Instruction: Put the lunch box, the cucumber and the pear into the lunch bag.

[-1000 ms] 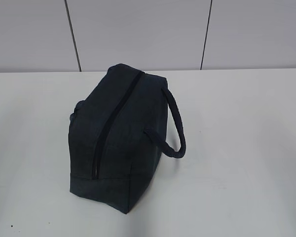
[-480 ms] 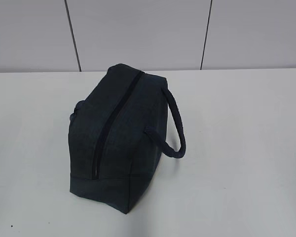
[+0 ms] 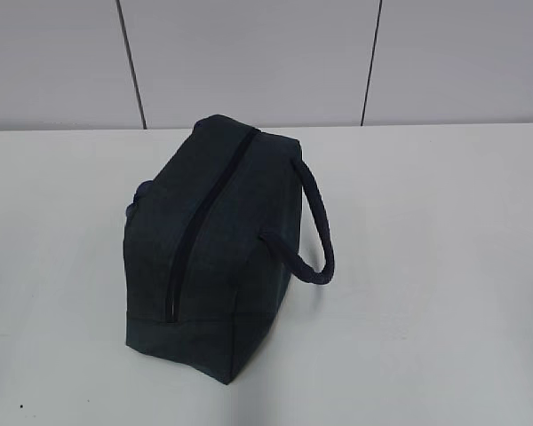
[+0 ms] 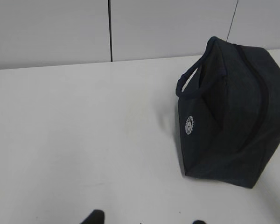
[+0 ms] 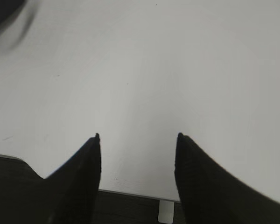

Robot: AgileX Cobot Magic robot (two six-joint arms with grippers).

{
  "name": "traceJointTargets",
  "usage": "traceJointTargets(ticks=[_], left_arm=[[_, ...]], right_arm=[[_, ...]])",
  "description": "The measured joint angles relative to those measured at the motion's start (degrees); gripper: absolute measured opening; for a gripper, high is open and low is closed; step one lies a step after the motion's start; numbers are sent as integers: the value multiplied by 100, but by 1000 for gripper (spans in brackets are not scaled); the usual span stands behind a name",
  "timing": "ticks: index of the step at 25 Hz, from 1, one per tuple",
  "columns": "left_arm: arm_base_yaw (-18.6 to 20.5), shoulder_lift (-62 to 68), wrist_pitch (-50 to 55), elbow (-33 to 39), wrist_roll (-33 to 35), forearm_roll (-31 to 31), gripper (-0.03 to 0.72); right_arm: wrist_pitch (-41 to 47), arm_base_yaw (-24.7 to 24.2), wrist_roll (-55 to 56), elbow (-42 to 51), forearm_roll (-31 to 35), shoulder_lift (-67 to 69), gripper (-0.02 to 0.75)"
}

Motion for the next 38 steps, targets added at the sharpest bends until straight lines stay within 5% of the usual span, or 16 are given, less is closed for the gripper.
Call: traceJointTargets(ticks=[26, 38], left_arm=[[7, 0, -129, 90, 0, -5, 297], [1150, -33, -134, 97, 0, -19, 283]], right_arm=[[-34, -4, 16, 3, -14, 0, 407], [-56, -538, 16, 3, -56, -540, 407]])
